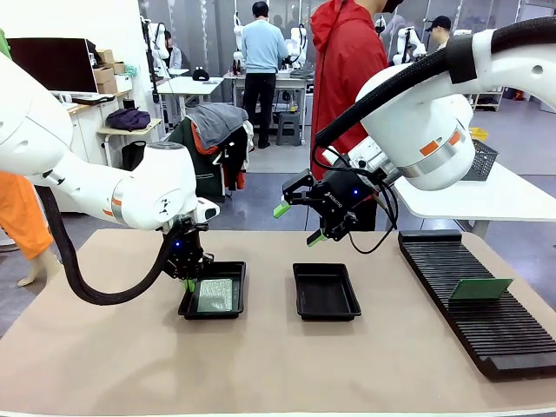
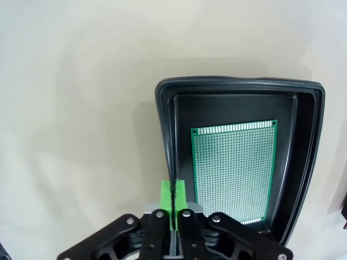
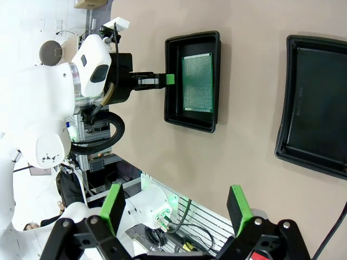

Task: Inspect and transfer BCBs to ESD trays.
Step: Pick up the ESD tray and place it on the left side of the table.

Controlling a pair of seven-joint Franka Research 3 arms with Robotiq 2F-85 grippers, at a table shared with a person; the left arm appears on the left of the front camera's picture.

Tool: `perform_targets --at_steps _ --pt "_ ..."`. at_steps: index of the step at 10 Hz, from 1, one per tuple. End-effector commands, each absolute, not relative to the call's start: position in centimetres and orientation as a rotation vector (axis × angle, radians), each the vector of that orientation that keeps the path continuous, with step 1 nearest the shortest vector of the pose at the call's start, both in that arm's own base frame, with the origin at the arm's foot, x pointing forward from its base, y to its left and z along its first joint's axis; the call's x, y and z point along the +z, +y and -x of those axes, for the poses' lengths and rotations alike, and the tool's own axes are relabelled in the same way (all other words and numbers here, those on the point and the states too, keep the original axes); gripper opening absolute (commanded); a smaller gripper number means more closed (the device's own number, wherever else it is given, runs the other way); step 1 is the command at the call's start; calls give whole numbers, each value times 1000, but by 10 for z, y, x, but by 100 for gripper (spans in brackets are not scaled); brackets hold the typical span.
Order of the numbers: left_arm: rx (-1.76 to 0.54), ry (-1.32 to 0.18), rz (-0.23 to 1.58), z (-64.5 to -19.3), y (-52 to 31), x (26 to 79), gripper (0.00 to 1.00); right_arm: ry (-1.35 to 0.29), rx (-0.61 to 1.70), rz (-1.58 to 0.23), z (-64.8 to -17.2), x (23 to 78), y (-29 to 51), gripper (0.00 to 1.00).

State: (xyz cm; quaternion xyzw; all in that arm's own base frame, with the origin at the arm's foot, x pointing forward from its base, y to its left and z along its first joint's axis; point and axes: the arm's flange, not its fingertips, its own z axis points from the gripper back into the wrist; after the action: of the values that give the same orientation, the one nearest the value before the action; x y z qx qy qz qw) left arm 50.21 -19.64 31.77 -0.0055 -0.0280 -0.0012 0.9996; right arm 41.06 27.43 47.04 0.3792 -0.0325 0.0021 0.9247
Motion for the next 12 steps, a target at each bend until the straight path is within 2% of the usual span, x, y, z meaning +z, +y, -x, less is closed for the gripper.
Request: perform_targets --at_steps 1,2,12 --pt "-2 -55 9 -502 -196 317 0 -61 -7 -767 -411 472 276 100" --pt "-2 -56 11 -502 -196 318 3 -61 -7 -767 -411 472 276 100" --pt "-111 -124 297 -497 -107 323 3 -61 -7 -767 -411 472 276 100"
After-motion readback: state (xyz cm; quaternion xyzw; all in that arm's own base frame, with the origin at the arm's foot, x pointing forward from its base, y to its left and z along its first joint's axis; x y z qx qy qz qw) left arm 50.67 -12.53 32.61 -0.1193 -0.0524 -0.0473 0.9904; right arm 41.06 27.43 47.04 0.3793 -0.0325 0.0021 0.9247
